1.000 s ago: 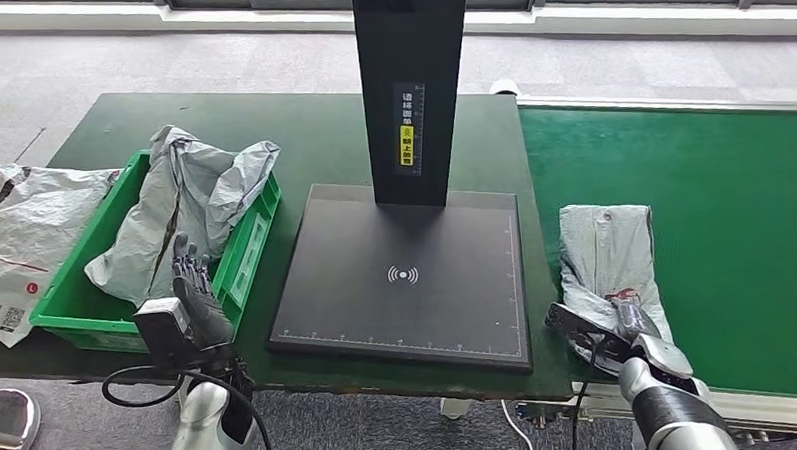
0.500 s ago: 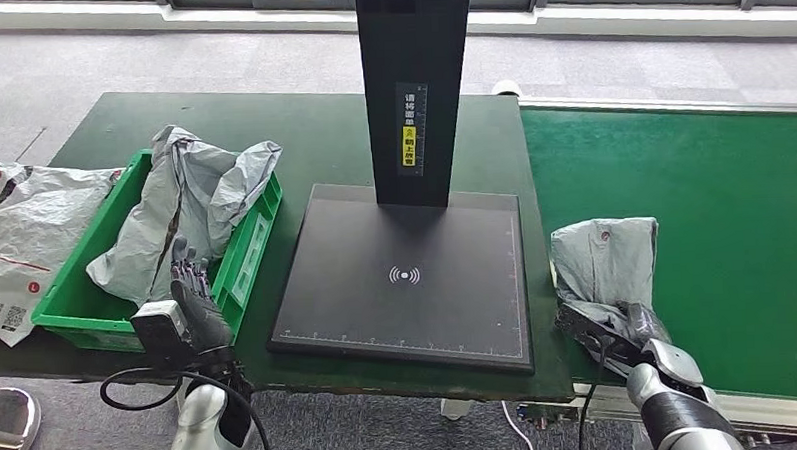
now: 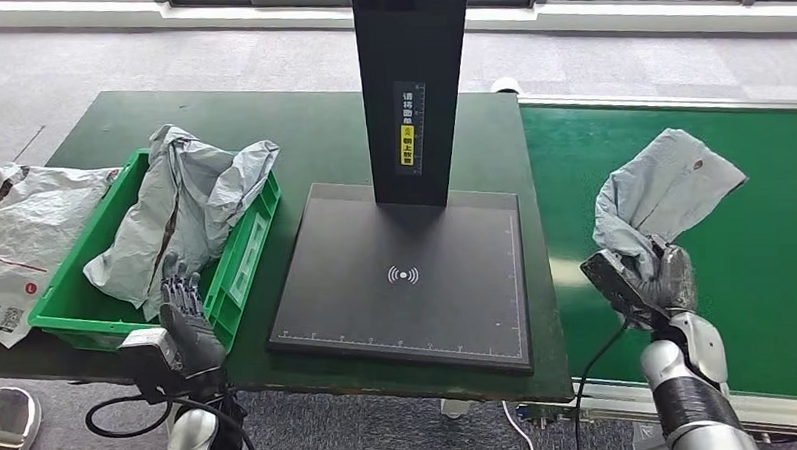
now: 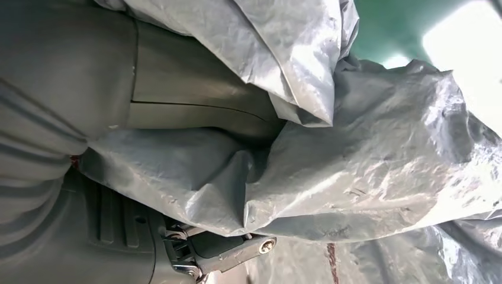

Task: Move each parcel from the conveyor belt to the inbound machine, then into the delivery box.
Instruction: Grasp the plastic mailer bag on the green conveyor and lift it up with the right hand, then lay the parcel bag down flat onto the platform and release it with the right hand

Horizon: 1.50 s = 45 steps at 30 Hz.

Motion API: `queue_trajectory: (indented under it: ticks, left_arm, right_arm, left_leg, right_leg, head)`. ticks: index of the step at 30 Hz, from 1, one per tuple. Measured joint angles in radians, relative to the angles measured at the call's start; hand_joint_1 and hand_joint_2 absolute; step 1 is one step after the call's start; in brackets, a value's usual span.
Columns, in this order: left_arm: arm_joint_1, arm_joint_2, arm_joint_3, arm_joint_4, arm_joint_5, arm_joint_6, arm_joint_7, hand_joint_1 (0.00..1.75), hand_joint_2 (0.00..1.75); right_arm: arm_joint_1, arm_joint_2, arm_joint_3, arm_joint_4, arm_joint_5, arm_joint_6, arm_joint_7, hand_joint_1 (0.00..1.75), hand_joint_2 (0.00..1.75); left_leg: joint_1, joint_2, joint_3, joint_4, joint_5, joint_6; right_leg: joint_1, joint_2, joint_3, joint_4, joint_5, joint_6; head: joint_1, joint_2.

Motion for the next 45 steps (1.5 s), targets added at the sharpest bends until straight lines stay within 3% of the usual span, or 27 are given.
queue_trajectory:
  ticks: [3,9,15,26,33,41,42,45]
  left_arm:
    - [0.008,0.000,0.001,-0.022,0.016,-0.027,-0.033,0.00,0.00]
    - [0.024,-0.003,0.003,-0.056,0.023,-0.078,-0.050,0.00,0.00]
    - [0.018,-0.012,0.014,-0.064,0.022,-0.098,-0.044,0.00,0.00]
    - [-0.055,-0.017,0.019,-0.002,0.011,-0.099,-0.046,0.00,0.00]
    - [-0.078,-0.027,0.019,0.026,0.011,-0.085,-0.051,0.00,0.00]
    - [-0.082,-0.035,0.019,0.044,0.009,-0.078,-0.049,0.00,0.00]
    - [-0.082,-0.036,0.018,0.046,0.008,-0.076,-0.048,0.00,0.00]
    - [-0.085,-0.043,0.018,0.050,-0.001,-0.068,-0.044,0.00,0.00]
  right_arm:
    - [0.072,0.022,0.020,-0.150,-0.062,-0.004,-0.034,1.75,1.75]
    - [0.188,0.061,0.133,-0.445,-0.102,0.023,-0.005,1.75,1.75]
    - [0.198,0.103,0.265,-0.548,-0.153,0.052,-0.010,1.75,1.75]
    - [0.049,0.225,0.428,-0.346,-0.275,0.053,-0.121,1.75,1.75]
    - [-0.049,0.325,0.440,-0.126,-0.348,0.076,-0.177,1.75,1.75]
    - [-0.081,0.377,0.440,-0.008,-0.373,0.099,-0.187,1.75,1.75]
    - [-0.083,0.381,0.440,0.001,-0.375,0.102,-0.187,1.56,1.75]
    - [-0.084,0.396,0.440,0.028,-0.378,0.110,-0.186,0.33,1.75]
  left_leg:
    - [0.000,0.000,0.000,0.000,0.000,0.000]
    - [0.000,0.001,0.000,-0.001,0.000,0.000]
    - [0.001,0.001,0.000,-0.001,0.000,-0.001]
    - [0.002,0.002,0.000,-0.001,0.002,-0.002]
    - [0.002,0.002,0.000,-0.001,0.002,-0.002]
    - [0.002,0.002,0.000,-0.001,0.002,-0.003]
    - [0.002,0.002,0.000,-0.001,0.002,-0.003]
    - [0.002,0.002,0.000,-0.001,0.002,-0.003]
  right_leg:
    - [0.000,0.000,0.000,0.000,0.000,-0.001]
    - [0.000,0.000,-0.001,0.000,-0.002,-0.002]
    - [0.001,0.000,-0.001,0.000,-0.001,-0.002]
    - [0.002,0.001,-0.001,0.001,0.000,-0.003]
    - [0.002,0.002,-0.002,0.001,0.000,-0.003]
    - [0.002,0.002,-0.002,0.001,0.000,-0.003]
    - [0.002,0.002,-0.002,0.001,0.000,-0.003]
    - [0.002,0.002,-0.003,0.001,0.000,-0.003]
  head:
    - [0.000,0.000]
    - [0.000,0.000]
    - [0.000,0.000]
    - [0.000,0.000]
    - [0.000,0.000]
    - [0.000,0.000]
    - [0.000,0.000]
    - [0.000,0.000]
